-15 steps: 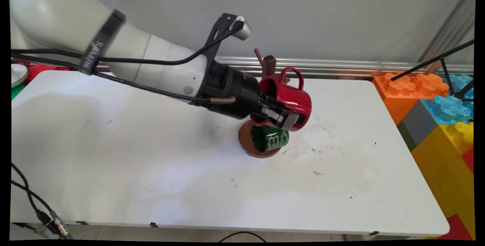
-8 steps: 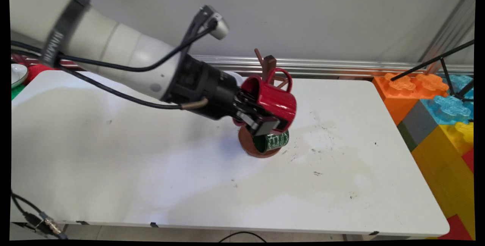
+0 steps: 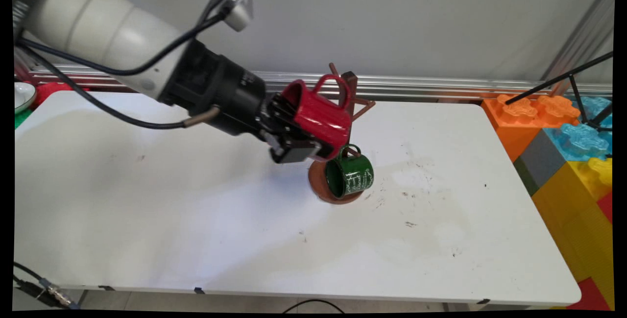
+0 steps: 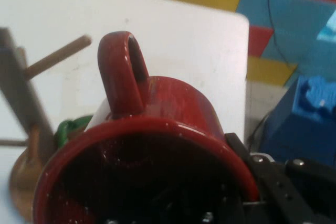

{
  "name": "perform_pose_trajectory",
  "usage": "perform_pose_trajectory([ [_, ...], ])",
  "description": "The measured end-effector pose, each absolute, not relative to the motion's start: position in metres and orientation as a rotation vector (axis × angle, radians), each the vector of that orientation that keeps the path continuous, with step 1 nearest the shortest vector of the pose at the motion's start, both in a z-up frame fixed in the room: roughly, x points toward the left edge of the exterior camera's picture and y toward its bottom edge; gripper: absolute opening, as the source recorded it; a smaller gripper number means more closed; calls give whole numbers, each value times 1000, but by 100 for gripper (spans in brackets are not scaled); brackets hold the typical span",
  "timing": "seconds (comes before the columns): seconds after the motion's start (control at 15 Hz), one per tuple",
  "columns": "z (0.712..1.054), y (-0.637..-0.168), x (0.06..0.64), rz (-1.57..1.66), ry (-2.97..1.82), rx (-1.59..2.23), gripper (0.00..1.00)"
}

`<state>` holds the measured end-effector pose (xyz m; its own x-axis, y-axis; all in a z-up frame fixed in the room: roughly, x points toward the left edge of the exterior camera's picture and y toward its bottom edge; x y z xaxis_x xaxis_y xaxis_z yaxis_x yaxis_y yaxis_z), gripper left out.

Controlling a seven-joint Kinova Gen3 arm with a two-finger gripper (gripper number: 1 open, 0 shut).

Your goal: Place the picked object on the table

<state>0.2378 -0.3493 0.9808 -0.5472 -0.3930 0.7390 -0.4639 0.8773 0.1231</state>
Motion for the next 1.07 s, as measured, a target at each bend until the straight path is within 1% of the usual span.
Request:
perform_pose_trajectory([
  [0.27,989,-359,263,152,-2328,565,0],
  [0.47,990,-371,279,185,-2410,541,0],
  [0.8,978,-400,302,237,-2584,504,0],
  [1.07,959,-428,309,257,-2707,488,0],
])
